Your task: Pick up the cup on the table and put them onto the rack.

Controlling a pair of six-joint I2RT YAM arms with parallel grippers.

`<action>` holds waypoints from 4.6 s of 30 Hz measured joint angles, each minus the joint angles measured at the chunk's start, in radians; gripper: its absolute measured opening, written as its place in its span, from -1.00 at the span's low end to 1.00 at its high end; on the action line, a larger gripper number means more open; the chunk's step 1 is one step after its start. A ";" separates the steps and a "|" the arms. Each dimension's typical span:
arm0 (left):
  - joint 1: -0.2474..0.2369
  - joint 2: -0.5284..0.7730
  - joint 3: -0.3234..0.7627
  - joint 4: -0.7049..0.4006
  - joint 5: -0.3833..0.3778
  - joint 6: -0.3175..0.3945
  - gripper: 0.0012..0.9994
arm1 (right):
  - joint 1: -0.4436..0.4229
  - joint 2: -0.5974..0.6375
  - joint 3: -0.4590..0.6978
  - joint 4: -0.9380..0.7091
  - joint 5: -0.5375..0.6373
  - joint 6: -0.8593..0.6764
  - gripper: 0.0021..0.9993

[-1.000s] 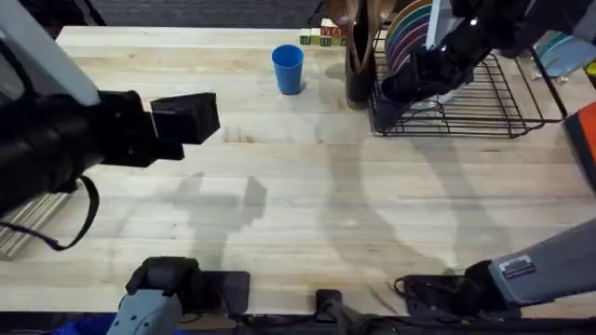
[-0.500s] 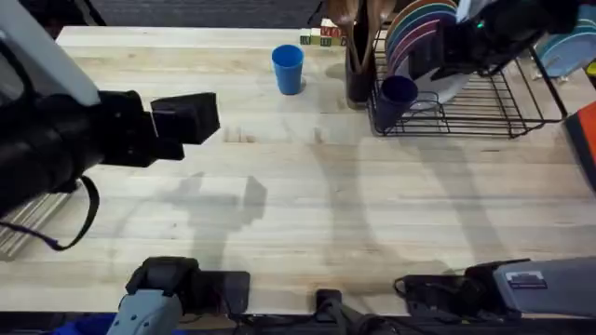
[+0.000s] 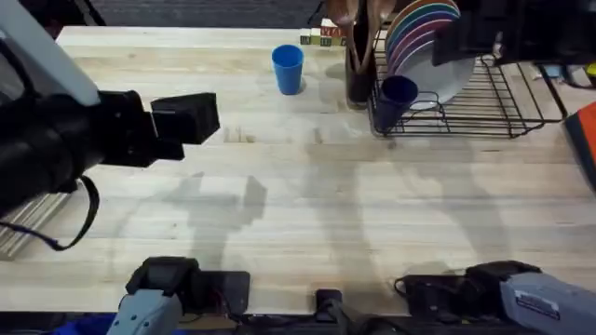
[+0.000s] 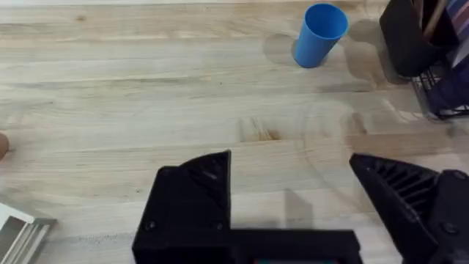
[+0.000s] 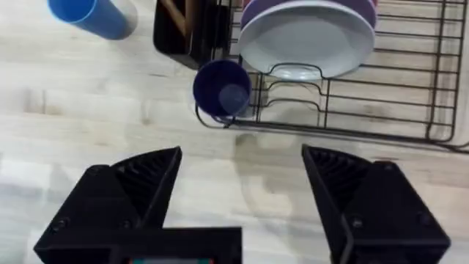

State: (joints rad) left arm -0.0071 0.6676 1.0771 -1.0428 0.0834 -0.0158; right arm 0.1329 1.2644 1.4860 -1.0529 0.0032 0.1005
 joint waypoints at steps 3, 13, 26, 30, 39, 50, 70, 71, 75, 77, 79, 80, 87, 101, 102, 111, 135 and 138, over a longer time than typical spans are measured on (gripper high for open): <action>0.000 0.000 0.000 0.000 0.000 0.000 0.99 | 0.000 -0.062 0.000 -0.040 0.000 0.000 0.99; 0.000 0.000 0.000 0.023 0.000 0.000 0.99 | 0.000 -0.182 0.000 -0.086 0.000 0.000 1.00; 0.000 0.185 0.005 0.178 0.044 0.000 0.99 | 0.000 -0.191 0.000 -0.085 0.000 0.001 1.00; 0.000 0.289 0.005 0.269 0.098 0.000 0.99 | 0.000 -0.191 0.000 -0.085 0.000 0.008 1.00; 0.000 0.464 0.005 0.472 0.167 -0.041 0.99 | 0.000 -0.191 0.000 -0.085 0.000 0.017 0.99; -0.081 0.713 0.005 0.690 0.239 -0.087 0.99 | 0.000 -0.191 0.000 -0.063 0.000 0.047 1.00; -0.106 0.951 0.053 0.865 0.233 -0.210 0.99 | 0.000 -0.191 0.000 -0.048 0.000 0.053 1.00; -0.106 0.962 0.061 0.866 0.232 -0.210 0.99 | 0.000 -0.191 0.000 -0.048 0.000 0.053 1.00; -0.106 1.007 0.086 0.880 0.230 -0.213 0.99 | 0.000 -0.191 0.000 -0.048 0.000 0.053 1.00; -0.106 1.022 0.090 0.894 0.230 -0.213 0.99 | 0.000 -0.191 0.000 -0.048 0.000 0.053 1.00; -0.106 1.036 0.092 0.898 0.228 -0.214 0.99 | 0.000 -0.191 0.000 -0.048 0.000 0.053 1.00; -0.106 1.043 0.093 0.898 0.227 -0.217 0.99 | 0.000 -0.191 0.000 -0.048 0.000 0.053 1.00; -0.106 1.099 0.095 0.905 0.201 -0.217 0.99 | 0.000 -0.182 0.000 -0.048 0.000 0.053 1.00; -0.106 1.130 0.095 0.920 0.177 -0.233 0.94 | 0.000 -0.150 0.000 -0.047 0.000 0.054 1.00; -0.106 1.135 0.095 0.923 0.177 -0.239 0.87 | 0.000 -0.150 0.000 -0.048 0.000 0.053 1.00; -0.107 1.140 0.095 0.927 0.178 -0.258 0.00 | 0.000 -0.150 0.000 -0.047 0.000 0.054 1.00; -0.124 1.122 0.104 0.844 0.177 -0.261 -0.92 | 0.000 -0.150 0.000 -0.046 0.000 0.053 1.00; -0.126 1.081 0.104 0.811 0.174 -0.253 -0.92 | 0.000 -0.150 0.000 -0.037 0.000 0.054 0.99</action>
State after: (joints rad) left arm -0.1326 1.7488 1.1812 -0.2317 0.2569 -0.2689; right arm 0.1329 1.1149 1.4860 -1.0899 0.0032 0.1541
